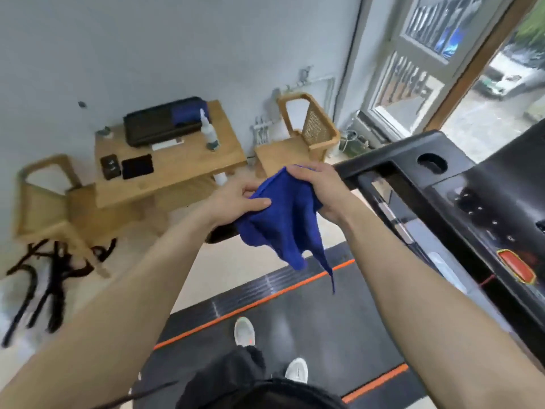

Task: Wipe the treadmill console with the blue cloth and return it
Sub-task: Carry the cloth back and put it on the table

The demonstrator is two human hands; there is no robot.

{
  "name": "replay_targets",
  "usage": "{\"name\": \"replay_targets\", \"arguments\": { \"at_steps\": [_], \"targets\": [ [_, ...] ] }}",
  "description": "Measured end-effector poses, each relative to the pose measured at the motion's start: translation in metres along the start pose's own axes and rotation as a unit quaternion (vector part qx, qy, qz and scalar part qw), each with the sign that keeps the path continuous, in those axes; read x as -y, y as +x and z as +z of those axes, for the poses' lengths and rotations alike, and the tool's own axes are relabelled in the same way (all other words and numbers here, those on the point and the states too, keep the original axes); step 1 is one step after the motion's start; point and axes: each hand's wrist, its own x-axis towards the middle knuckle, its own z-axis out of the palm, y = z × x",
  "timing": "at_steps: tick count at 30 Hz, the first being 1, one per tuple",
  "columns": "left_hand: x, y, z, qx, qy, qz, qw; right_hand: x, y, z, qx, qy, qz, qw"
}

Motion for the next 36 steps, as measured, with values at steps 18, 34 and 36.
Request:
{"name": "replay_targets", "arguments": {
  "at_steps": [18,34,36],
  "targets": [
    [0.295,-0.453,-0.203,-0.507,-0.133,-0.221,0.822,-0.142,0.022,0.515,0.286,-0.151,0.127,0.938],
    [0.434,-0.689,-0.3,-0.714,-0.248,-0.303,0.58,-0.308,-0.026,0.9,0.52,-0.261,0.18,0.793],
    [0.452,-0.709,-0.326,-0.724,-0.255,-0.316,0.558,-0.325,-0.025,0.943,0.533,-0.26,0.194,0.781]
  ]
}}
